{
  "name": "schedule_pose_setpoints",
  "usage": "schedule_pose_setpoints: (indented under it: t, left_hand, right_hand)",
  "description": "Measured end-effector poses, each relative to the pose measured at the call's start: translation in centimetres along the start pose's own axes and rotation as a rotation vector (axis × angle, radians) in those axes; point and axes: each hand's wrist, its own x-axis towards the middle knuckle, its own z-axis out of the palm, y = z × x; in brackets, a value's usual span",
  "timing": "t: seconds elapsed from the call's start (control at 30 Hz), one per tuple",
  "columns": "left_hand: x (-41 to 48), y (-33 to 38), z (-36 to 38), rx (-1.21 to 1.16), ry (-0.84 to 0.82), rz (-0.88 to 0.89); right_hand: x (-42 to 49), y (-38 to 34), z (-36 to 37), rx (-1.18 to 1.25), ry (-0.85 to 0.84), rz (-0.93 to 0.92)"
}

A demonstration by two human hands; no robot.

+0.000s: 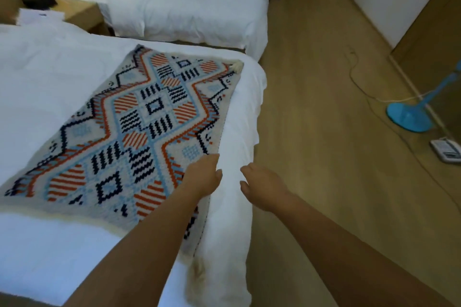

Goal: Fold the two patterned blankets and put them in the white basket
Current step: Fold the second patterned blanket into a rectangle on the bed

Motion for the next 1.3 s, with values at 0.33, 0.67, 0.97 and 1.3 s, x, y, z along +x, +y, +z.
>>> schedule_pose_setpoints:
  t: [0.33,0.67,0.97,1.3]
  left_hand:
    - [14.7,3.0,-5.1,-0.207,0.089,-0.148]
    - [31.7,6.8,-6.5,-0.096,0.042,-0.26]
    - [45.9,8.3,-5.7,-0.152,0.053,-0.479]
    - [59.4,3.2,-1.5,-0.137,0.0,-0.681]
  right_hand:
    - [13.4,8.8,-6.0,0.046,-0.047,-0.03]
    - [28.0,21.4,-9.7,0.141,-0.073,0.011]
    - [44.8,33.4,-10.5,0.096,-0.23,-0.188]
    - [64.0,37.8,-5.6,0.032,-0.404,-0.248]
